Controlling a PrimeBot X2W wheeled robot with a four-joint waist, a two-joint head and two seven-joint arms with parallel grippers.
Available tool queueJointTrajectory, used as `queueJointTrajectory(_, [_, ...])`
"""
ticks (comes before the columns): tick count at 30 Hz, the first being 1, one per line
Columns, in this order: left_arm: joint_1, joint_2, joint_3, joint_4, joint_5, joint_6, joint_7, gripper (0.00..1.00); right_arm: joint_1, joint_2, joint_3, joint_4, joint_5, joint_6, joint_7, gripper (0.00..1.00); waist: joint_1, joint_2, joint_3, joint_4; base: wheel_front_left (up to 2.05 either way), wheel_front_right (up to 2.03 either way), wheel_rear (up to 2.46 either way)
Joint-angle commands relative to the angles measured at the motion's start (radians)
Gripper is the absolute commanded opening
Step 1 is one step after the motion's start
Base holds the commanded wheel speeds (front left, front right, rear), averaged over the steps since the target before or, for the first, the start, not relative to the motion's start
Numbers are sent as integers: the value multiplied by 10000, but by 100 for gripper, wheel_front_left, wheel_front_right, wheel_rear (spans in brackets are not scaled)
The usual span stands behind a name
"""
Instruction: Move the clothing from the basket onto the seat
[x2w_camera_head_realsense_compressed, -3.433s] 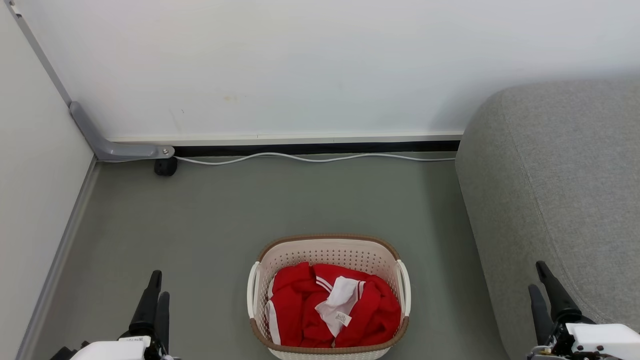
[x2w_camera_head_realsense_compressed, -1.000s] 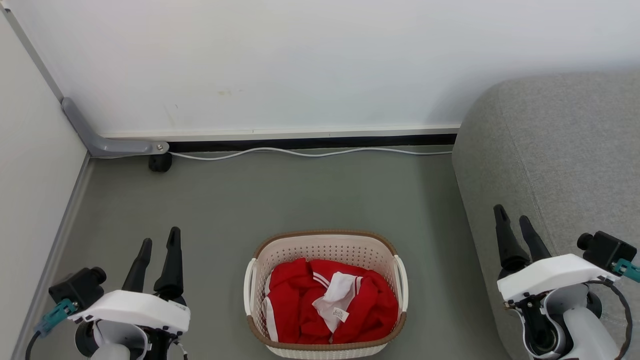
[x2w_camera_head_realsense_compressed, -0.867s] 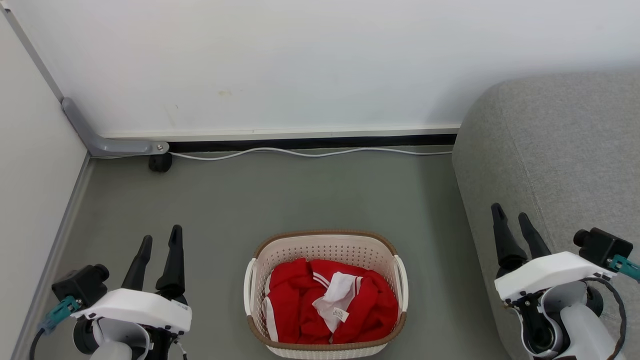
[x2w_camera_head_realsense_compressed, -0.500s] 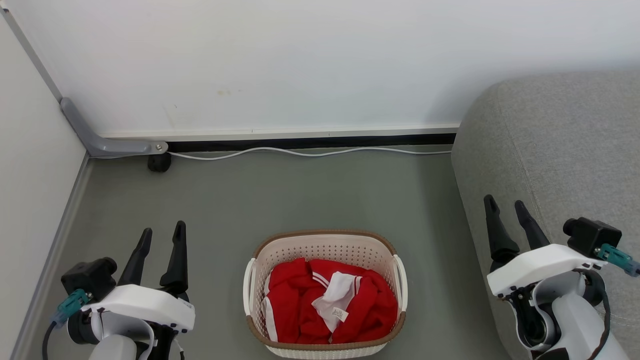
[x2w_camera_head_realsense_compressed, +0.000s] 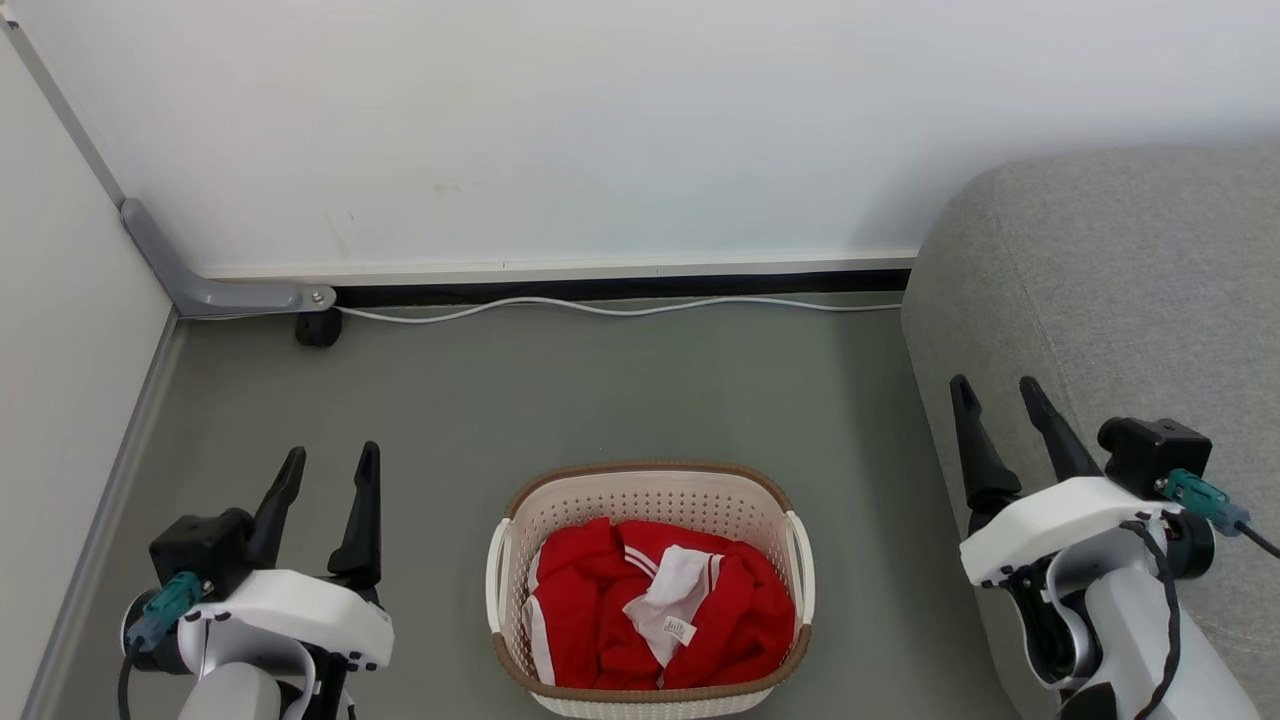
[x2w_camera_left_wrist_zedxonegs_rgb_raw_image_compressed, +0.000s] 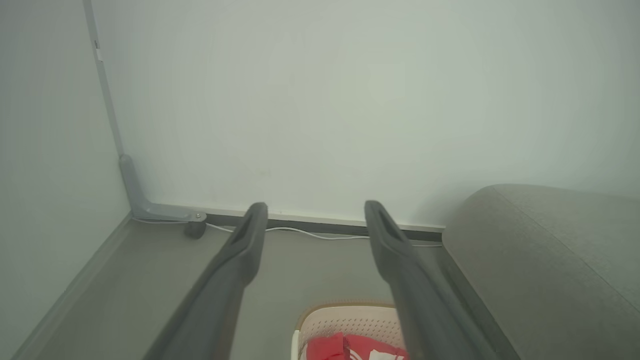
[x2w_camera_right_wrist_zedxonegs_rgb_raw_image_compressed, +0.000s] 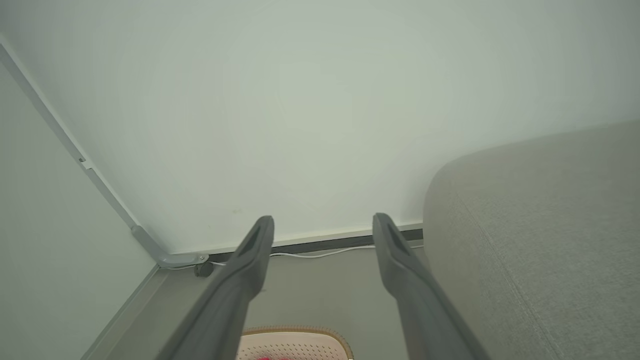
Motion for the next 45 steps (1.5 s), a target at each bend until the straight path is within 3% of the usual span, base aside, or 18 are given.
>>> queueJointTrajectory(1, [-646, 248, 253, -163, 406, -33, -208, 100, -503, -79, 252, -173, -380, 43, -239, 100, -1, 0, 2, -1, 0, 0, 0])
queueJointTrajectory(13, [-845, 201, 502, 187, 1627, -40, -532, 100, -763, -82, 97, 85, -1573, 44, -562, 100, -1, 0, -2, -40, 0, 0, 0])
queueJointTrajectory(35, [-846, 23, 800, 299, 1278, -40, -538, 100, -722, 62, -380, -67, -1648, 44, -569, 100, -1, 0, 106, -50, 0, 0, 0])
queueJointTrajectory(45, [-1043, -92, 596, 88, 974, -40, -538, 100, -1177, 120, -494, -786, -1826, 44, -569, 100, -1, 0, 1244, -166, 0, 0, 0])
